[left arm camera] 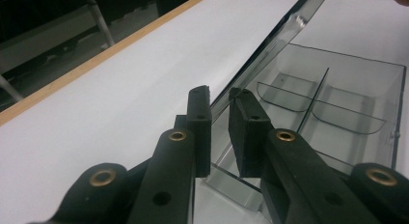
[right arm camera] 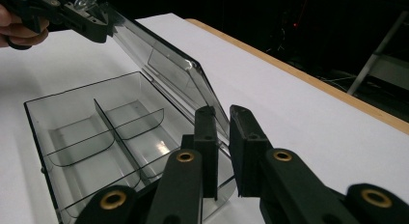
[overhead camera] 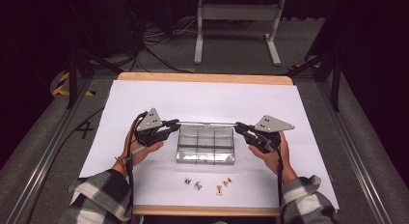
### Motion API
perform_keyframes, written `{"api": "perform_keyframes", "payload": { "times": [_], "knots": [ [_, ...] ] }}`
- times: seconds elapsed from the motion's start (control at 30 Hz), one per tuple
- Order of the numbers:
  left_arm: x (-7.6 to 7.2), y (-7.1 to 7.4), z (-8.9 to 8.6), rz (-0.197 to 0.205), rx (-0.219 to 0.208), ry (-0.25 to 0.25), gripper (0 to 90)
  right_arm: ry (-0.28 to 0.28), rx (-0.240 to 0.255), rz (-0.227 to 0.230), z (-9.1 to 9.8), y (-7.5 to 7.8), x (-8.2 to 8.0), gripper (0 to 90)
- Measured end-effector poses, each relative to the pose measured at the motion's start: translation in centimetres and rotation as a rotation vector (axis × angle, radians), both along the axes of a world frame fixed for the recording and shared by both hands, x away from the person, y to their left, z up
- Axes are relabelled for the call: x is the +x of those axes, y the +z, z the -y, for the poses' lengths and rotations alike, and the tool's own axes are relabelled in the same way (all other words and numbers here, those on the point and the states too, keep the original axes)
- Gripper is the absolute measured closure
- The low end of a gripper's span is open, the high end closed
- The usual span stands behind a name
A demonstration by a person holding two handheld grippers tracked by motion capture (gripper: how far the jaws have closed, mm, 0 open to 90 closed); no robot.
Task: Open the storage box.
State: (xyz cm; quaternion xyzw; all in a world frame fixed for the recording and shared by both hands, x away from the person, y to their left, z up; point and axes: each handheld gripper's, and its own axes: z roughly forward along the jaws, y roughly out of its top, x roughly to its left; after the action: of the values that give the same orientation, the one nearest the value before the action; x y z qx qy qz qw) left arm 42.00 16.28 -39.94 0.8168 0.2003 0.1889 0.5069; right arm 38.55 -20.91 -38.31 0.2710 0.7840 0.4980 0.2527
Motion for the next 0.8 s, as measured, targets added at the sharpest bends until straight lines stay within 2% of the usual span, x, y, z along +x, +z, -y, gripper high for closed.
{"api": "perform_keyframes", "payload": {
  "times": [0.17,0.3,0.53,0.8],
  "knots": [
    [0.3,0.0,0.1,-0.014,-0.003,0.006,80.6,-0.012,0.004,-0.009,-0.1,-0.1,0.3,81.5],
    [0.6,-0.2,0.2,-0.017,0.014,0.014,81.3,-0.022,-0.008,-0.013,-0.3,-0.2,0.6,81.3],
    [1.2,-0.5,0.4,-0.024,0.014,0.026,81.3,-0.037,0.017,-0.027,-0.4,-0.5,1.4,80.6],
    [2.1,-0.4,0.8,-0.043,-0.013,0.051,80.4,-0.077,0.057,-0.032,-0.5,-0.8,2.3,81.4]
  ]
}}
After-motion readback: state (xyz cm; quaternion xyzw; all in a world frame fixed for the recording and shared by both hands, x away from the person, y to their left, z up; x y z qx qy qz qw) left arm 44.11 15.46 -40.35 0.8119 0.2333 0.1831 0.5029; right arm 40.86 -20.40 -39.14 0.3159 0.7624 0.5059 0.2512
